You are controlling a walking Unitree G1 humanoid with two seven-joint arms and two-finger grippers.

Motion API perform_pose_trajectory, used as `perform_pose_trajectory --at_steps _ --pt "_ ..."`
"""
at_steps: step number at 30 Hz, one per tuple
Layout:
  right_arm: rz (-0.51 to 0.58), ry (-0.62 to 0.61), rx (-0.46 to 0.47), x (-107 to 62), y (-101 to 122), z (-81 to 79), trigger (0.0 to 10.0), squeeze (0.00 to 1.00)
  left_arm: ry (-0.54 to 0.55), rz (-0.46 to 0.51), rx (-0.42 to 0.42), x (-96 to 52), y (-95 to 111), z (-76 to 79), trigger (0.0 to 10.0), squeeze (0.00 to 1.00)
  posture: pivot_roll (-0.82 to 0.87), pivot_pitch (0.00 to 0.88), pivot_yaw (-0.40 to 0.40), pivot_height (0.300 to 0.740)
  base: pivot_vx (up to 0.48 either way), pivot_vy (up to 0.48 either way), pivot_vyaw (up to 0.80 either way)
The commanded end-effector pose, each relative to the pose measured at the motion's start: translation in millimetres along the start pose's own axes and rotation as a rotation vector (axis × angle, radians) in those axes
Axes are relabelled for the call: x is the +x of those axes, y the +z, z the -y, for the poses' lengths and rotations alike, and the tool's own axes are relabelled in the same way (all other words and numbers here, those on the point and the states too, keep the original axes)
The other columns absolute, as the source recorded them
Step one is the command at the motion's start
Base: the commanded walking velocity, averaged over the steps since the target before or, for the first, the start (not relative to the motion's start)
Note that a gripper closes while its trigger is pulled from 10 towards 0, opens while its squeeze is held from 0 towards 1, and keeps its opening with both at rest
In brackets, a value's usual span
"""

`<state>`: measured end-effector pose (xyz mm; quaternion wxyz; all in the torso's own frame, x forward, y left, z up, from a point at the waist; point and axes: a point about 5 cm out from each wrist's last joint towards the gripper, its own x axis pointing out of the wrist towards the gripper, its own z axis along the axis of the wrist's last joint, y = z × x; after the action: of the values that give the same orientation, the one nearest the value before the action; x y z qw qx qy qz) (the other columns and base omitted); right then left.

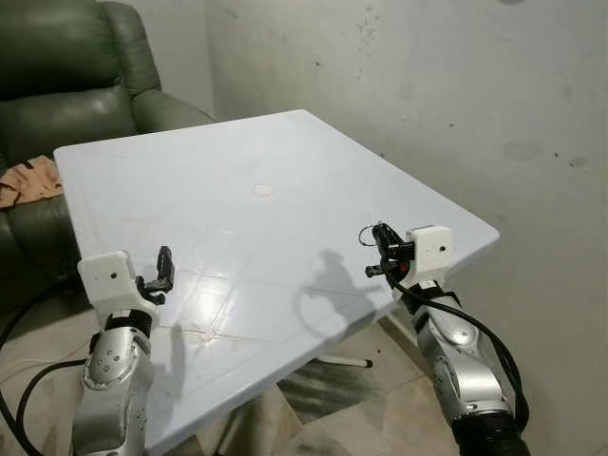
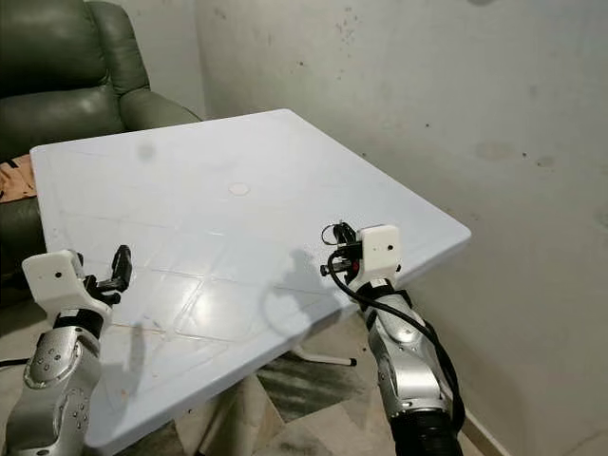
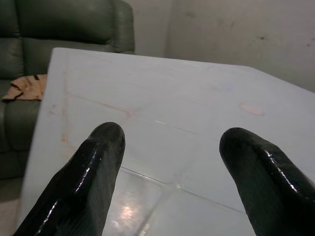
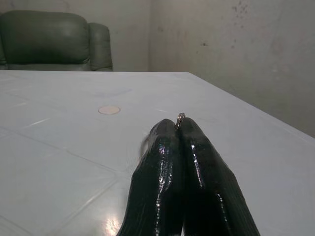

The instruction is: Hang keys on a hook

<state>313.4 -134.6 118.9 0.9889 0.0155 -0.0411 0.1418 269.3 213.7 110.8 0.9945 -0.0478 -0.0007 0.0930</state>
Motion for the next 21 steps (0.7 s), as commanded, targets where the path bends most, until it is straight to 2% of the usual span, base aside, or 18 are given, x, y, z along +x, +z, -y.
perform_pose_trajectory --at_steps 1,8,15,21 --pt "0.031 -0.004 -0.006 1.0 7.5 2.0 10.0 0.0 -0.019 0.018 0.013 -0.7 4.2 2.9 10.0 0.0 -0.05 0.0 -0.056 0.74 0.0 0.0 0.0" --pt "0.027 -0.011 -0.007 1.2 7.6 3.7 10.0 0.0 -0.029 0.021 0.002 -0.2 4.6 5.1 10.0 0.0 -0.06 0.0 -0.057 0.74 0.0 0.0 0.0" --pt "0.022 -0.007 -0.003 2.4 7.2 3.6 10.0 0.0 -0.023 0.018 0.006 0.4 4.0 4.5 10.0 0.0 -0.05 0.0 -0.058 0.74 0.0 -0.399 0.0" --pt "0.004 -0.002 -0.001 3.7 5.3 1.9 10.0 0.0 -0.028 0.017 0.006 0.3 3.8 4.9 10.0 0.0 -0.05 0.0 -0.06 0.74 0.0 -0.425 -0.77"
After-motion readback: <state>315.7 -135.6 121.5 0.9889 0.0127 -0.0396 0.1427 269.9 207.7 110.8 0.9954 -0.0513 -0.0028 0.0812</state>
